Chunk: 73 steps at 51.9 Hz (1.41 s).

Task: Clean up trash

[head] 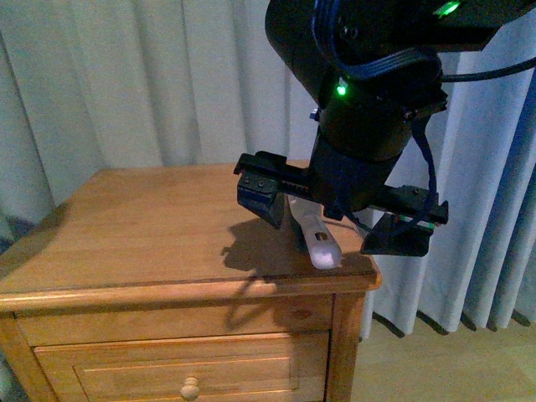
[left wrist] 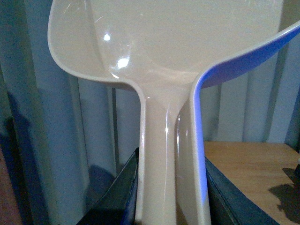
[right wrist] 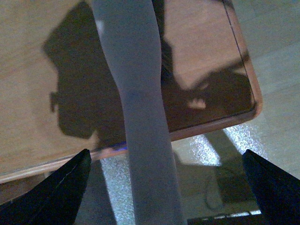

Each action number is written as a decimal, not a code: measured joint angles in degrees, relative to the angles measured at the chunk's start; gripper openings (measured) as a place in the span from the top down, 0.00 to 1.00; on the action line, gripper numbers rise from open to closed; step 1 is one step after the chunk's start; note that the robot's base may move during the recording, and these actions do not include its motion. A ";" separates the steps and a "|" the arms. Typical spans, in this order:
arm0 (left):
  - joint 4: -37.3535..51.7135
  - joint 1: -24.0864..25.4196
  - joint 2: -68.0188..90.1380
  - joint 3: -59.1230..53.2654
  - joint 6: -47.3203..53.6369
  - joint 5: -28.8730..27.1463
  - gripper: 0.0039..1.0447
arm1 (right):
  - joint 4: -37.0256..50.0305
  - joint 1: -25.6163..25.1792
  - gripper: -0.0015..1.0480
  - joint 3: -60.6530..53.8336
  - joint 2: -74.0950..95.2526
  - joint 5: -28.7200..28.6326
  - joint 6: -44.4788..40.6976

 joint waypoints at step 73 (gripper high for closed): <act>0.00 0.00 0.00 0.00 0.00 0.00 0.74 | 39.71 -1.25 0.82 -56.63 -71.95 11.13 -48.76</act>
